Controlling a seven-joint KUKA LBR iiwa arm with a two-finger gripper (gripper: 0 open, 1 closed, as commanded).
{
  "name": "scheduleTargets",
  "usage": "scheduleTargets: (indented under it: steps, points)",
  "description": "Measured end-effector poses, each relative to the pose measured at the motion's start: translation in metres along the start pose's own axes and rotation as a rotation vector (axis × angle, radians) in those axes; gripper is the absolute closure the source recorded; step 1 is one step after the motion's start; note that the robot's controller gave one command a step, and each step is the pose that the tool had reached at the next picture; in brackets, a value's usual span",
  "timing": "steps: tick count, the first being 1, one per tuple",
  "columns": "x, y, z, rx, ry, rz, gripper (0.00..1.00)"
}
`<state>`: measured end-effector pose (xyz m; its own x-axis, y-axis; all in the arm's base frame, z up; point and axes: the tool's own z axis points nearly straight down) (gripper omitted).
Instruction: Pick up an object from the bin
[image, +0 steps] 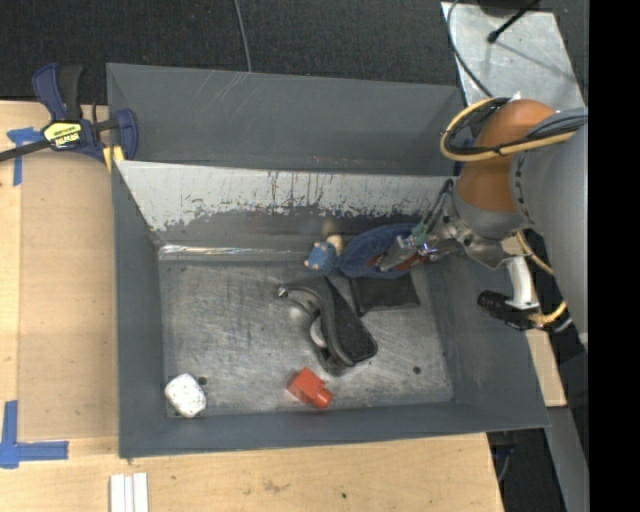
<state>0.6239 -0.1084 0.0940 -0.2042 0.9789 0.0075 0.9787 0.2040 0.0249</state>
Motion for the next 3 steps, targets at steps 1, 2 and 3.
scheduleTargets:
  steps: [1,2,3]
  points:
    - [-0.008,-0.035,0.018,0.014,-0.010,-0.711,0.00]
    - [-0.010,-0.034,0.016,0.013,-0.015,-0.711,1.00]
    - [-0.011,-0.031,-0.033,0.020,-0.005,-0.712,1.00]
